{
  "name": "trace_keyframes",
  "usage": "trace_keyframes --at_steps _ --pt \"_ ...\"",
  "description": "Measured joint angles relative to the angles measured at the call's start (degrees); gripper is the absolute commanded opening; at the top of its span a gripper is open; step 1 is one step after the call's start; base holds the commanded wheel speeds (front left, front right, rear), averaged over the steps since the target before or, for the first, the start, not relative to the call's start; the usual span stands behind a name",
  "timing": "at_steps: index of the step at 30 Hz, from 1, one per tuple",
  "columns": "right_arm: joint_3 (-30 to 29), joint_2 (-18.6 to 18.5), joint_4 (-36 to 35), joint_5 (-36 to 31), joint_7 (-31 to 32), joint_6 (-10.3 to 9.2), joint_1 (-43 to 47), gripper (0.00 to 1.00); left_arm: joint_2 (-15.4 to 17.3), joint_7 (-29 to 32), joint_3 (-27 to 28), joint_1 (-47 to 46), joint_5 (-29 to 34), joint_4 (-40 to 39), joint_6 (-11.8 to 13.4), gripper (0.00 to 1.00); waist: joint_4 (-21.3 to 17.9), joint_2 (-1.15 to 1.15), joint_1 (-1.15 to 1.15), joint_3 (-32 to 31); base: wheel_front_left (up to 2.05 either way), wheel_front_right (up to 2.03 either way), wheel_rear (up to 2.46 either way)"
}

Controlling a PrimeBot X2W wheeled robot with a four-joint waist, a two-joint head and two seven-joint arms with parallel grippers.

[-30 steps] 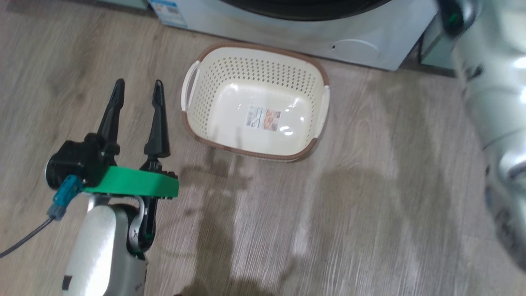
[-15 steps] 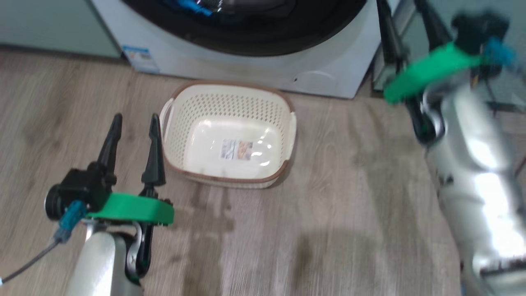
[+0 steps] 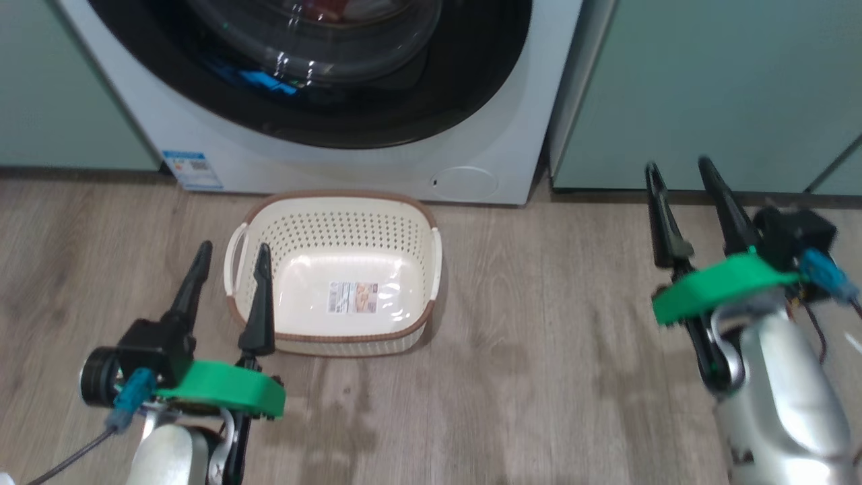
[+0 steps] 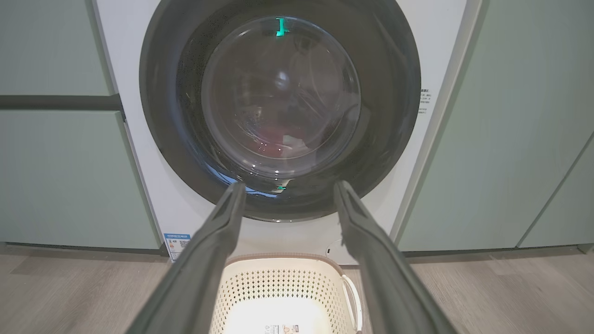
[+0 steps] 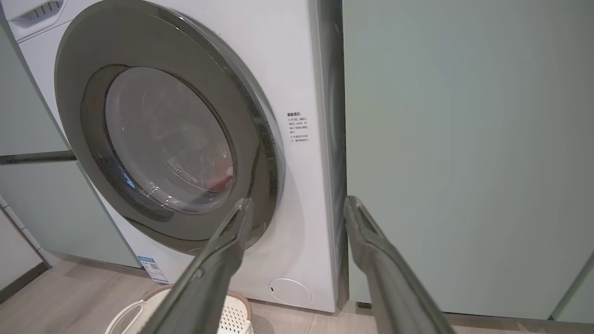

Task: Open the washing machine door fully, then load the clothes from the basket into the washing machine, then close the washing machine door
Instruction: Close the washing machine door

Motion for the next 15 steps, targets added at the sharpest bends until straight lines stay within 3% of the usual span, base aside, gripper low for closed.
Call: trace_keyframes --at_steps 15 --pt "-2.32 0.80 -15.45 1.97 6.51 0.00 18.22 1.00 0.65 0.98 -0.81 3.35 0.48 0.56 0.60 1.00 -2.11 0.00 0.00 -3.85 0.00 0.00 0.00"
